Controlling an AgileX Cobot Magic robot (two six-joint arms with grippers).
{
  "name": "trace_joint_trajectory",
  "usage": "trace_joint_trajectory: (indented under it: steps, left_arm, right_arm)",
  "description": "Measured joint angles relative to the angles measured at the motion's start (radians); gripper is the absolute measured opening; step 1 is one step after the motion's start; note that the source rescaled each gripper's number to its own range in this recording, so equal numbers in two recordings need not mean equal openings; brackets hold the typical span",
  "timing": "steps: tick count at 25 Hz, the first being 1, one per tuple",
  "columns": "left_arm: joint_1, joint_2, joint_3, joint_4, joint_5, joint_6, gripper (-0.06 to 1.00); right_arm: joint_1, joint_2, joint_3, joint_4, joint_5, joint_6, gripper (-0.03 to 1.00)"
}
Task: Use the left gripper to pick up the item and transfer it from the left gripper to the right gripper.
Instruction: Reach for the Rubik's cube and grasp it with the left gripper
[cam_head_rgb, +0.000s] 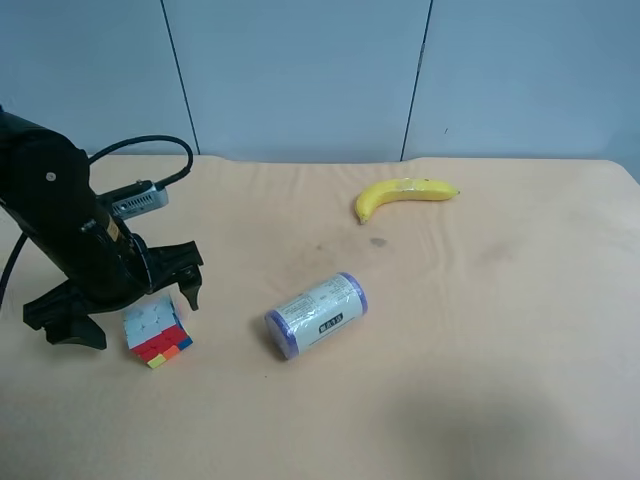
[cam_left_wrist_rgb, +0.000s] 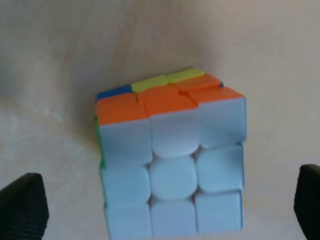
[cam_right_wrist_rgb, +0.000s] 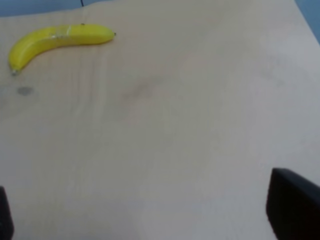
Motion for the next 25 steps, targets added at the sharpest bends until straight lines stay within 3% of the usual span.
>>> trace_joint_trajectory:
  steps: [8, 10, 14, 18, 19, 25]
  left_arm:
    - [0.0, 0.091, 0.0, 0.0, -0.039, -0.018, 0.99]
    - [0.0, 0.098, 0.0, 0.002, -0.042, -0.018, 0.94]
    - [0.0, 0.098, 0.0, 0.011, -0.055, -0.018, 0.62]
    - [0.0, 0.098, 0.0, 0.015, -0.065, -0.018, 0.08]
    - [0.0, 0.098, 0.0, 0.016, -0.067, -0.018, 0.0]
    - [0.0, 0.098, 0.0, 0.018, -0.075, -0.018, 0.0]
  right_arm:
    - [0.0, 0.0, 0.0, 0.0, 0.0, 0.0, 1.0]
    - [0.0, 0.0, 0.0, 0.0, 0.0, 0.0, 1.0]
    - [0.0, 0.0, 0.0, 0.0, 0.0, 0.0, 1.0]
    - [0.0, 0.0, 0.0, 0.0, 0.0, 0.0, 1.0]
    - [0.0, 0.0, 0.0, 0.0, 0.0, 0.0, 1.0]
    - [0.0, 0.0, 0.0, 0.0, 0.0, 0.0, 1.0]
